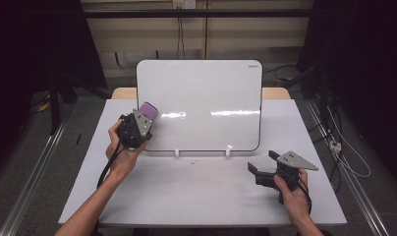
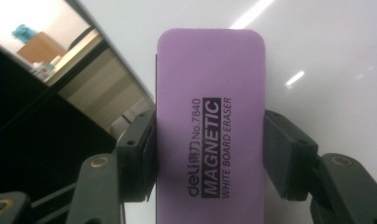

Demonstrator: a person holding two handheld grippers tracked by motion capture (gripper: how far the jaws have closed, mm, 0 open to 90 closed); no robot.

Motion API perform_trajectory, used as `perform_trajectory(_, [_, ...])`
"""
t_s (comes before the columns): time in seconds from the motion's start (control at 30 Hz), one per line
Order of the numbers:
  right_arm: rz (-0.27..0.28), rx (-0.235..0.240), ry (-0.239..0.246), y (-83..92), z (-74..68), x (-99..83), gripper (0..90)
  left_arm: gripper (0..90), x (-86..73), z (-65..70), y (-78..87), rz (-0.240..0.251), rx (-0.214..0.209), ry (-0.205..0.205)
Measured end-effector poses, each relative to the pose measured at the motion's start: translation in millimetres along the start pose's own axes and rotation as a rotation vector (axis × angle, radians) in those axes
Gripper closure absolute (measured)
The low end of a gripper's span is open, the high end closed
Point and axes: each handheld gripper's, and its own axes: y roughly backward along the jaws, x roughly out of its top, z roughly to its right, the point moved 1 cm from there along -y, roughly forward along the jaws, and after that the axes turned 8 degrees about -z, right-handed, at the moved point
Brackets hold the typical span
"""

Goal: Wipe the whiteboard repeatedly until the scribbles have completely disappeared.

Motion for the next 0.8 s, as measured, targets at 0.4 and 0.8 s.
perform_trajectory(0.4, [0.0,0.003,-0.011,-0.9,-1.5,0.5,8.0,41.3,-4.2,-3.3,24.0,0.09,-0.104,0.142])
perform_trajectory(0.8, [-0.003,0.014,-0.009,-4.1,-7.0,0.8,7.9,41.4,-18.8,9.8,38.5,0.125,-0.264,0.266])
